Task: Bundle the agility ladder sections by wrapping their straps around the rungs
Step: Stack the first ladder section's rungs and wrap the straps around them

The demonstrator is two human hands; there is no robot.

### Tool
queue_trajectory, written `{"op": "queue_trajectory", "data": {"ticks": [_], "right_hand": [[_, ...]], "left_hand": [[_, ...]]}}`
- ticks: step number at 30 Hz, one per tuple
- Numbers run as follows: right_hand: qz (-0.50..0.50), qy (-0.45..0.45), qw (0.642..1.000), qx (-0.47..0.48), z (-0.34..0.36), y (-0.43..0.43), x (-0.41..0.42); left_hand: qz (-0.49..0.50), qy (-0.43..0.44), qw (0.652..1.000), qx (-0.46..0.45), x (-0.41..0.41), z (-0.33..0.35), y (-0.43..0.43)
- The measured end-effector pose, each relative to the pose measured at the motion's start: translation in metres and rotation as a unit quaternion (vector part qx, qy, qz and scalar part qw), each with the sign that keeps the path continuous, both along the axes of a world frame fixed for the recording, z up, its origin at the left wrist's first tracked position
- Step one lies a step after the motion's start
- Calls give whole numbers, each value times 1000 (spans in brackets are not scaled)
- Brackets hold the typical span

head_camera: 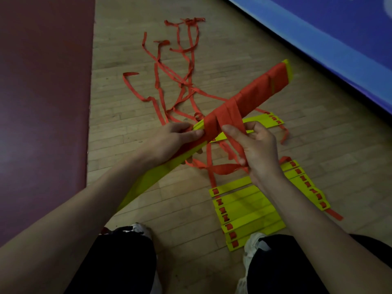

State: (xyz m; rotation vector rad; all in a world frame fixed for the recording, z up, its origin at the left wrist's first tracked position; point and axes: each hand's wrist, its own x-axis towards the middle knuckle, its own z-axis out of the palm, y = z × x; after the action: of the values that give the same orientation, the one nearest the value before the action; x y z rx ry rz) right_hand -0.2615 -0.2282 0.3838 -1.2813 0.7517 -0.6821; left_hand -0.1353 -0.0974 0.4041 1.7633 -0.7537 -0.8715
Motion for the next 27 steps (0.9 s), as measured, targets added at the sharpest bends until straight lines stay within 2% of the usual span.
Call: {"op": "queue_trajectory", "data": {"ticks": [3, 8, 12, 14, 16, 21, 24, 27], "right_hand": [[15, -9, 1000, 23, 3, 0, 0], [125, -87, 987, 41, 8, 0, -4], [215, -162, 960, 74, 11, 1, -8], [217, -157, 961, 66, 11, 3, -9], [172, -129, 974, 77, 8, 2, -7], [81, -66, 988, 112, 6, 3, -3], [37, -31, 991, 127, 4, 2, -2], [15, -8, 991, 133, 1, -2, 0]], "left_hand": [[-14, 75, 997, -27, -1, 5, 3], [-102, 173, 978, -54, -1, 12, 9], [-165, 280, 946, -12, -2, 11, 12], [-159, 293, 943, 11, -4, 10, 10], [-159, 238, 958, 26, -7, 8, 6], [-107, 3, 994, 2, -17, -8, -7], [-119, -208, 971, 14, -14, -22, -9], [-160, -296, 942, -14, -13, -31, -6]]}}
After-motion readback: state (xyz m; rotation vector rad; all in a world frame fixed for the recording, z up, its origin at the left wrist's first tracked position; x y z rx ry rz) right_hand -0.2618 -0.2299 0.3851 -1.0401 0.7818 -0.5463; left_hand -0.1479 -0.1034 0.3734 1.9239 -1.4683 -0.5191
